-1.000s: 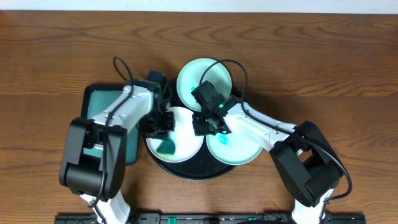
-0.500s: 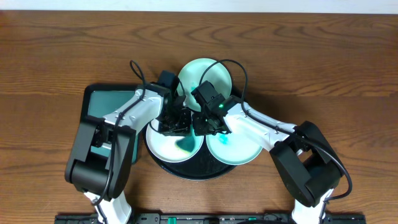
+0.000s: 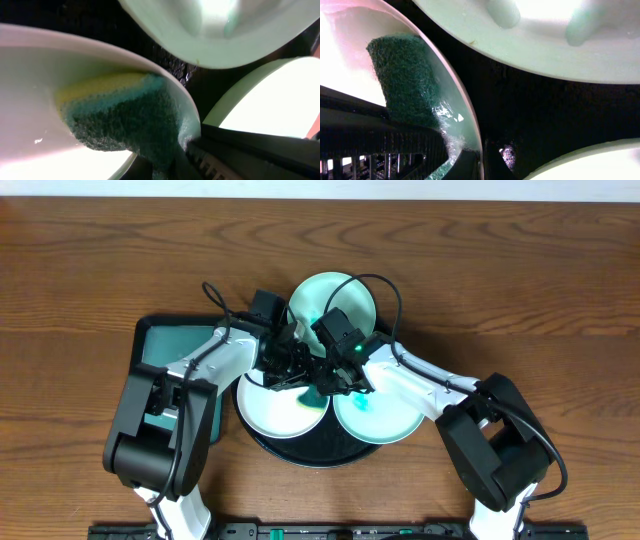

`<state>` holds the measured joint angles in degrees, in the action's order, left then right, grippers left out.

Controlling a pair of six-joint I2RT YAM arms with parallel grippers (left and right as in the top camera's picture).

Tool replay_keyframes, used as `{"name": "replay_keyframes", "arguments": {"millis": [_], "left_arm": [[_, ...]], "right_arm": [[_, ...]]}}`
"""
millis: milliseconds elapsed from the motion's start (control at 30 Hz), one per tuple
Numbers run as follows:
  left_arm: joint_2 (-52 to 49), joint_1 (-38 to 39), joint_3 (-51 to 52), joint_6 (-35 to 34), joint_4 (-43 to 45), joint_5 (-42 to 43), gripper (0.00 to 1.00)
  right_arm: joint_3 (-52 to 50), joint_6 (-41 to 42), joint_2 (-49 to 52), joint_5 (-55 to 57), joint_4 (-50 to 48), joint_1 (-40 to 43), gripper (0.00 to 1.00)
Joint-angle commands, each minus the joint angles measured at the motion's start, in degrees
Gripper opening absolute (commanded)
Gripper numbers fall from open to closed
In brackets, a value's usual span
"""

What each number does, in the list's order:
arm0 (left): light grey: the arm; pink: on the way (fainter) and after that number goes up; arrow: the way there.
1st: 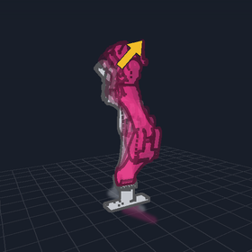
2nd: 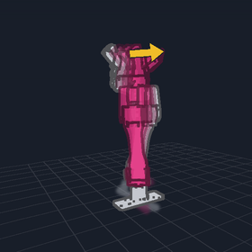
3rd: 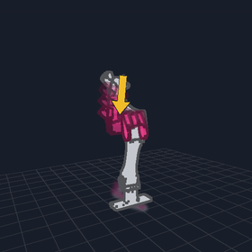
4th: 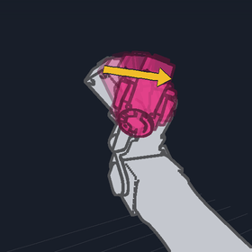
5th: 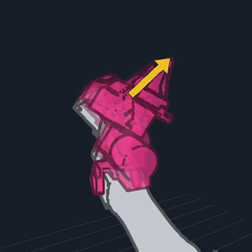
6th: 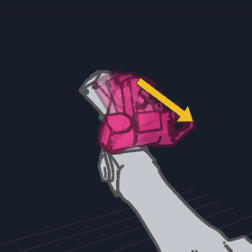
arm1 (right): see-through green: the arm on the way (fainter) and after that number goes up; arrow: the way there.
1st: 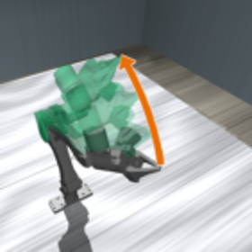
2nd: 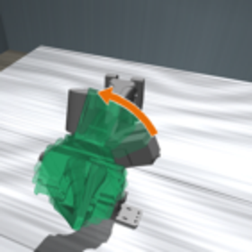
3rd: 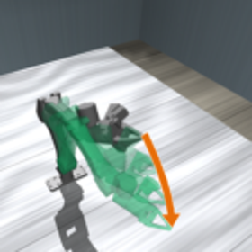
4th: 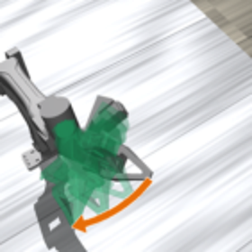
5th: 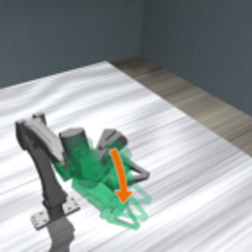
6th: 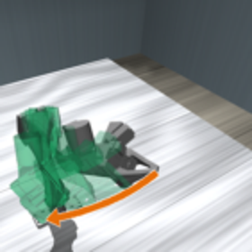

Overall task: Clean dirty plates on tray and stack at the side
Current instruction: 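Scrub the white plate's green smear with the sponge in the left gripper, then return the sponge to the water tray with the left gripper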

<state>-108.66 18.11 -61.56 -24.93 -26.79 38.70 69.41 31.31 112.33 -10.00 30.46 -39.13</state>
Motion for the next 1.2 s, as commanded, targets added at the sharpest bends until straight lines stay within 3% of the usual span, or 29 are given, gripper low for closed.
{"name": "replay_keyframes", "arguments": {"millis": [0, 267, 567, 767, 867, 1167], "left_arm": [[-1.77, -1.57, -1.4, -1.33, 3.04, -4.09, 0.07], [2.67, -3.98, -1.44, -0.42, -5.95, -16.96, 0.07], [14.08, -4.24, -1.49, 1.9, -15.63, -24.96, 0.07], [21.94, -5.6, -1.57, 1.92, -20.61, -34.8, 0.07], [23.06, -8.72, -1.57, 1.95, -22.47, -38.97, 0.07], [21.84, -21.68, -1.57, 4.81, -22.49, -38.27, 0.07]], "right_arm": [[-2.4, -0.74, 3.08, 2.51, 1.03, -1.16, 0.01], [-2.4, -0.76, 3.08, 2.54, 1.01, -1.16, 0.01], [-2.4, -0.76, 3.08, 2.67, 0.92, -1.16, 0.01], [-2.4, -0.74, 3.08, 2.67, 0.81, -1.16, 0.01], [-2.4, -0.74, 3.08, 2.67, 0.81, -1.16, 0.01], [-2.4, -0.76, 3.08, 2.67, 0.81, -1.16, 0.01]]}}
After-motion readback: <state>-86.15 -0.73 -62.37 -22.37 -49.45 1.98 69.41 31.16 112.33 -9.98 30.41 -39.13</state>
